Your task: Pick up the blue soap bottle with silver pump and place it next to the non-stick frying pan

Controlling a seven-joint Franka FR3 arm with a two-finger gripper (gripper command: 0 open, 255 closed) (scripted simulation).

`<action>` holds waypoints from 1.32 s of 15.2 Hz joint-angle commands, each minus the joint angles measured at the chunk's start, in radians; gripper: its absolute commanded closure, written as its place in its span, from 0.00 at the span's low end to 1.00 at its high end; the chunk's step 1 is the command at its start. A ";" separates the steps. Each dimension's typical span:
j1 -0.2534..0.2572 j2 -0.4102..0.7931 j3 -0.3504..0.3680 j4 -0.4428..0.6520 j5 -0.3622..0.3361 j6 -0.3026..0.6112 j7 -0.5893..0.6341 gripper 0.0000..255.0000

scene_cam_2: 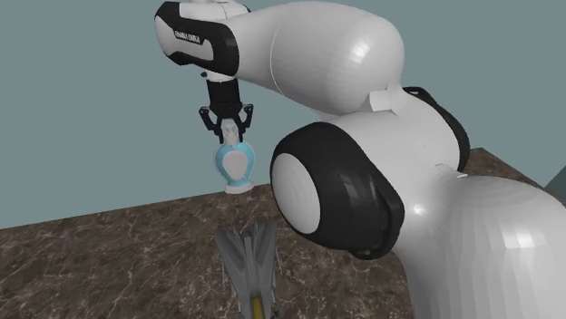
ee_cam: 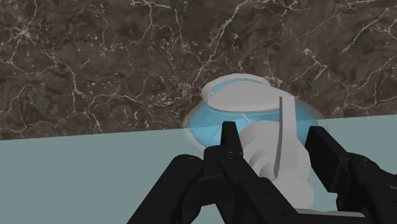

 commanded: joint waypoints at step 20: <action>-0.195 -0.398 -0.046 -0.348 0.056 -0.050 -0.213 1.00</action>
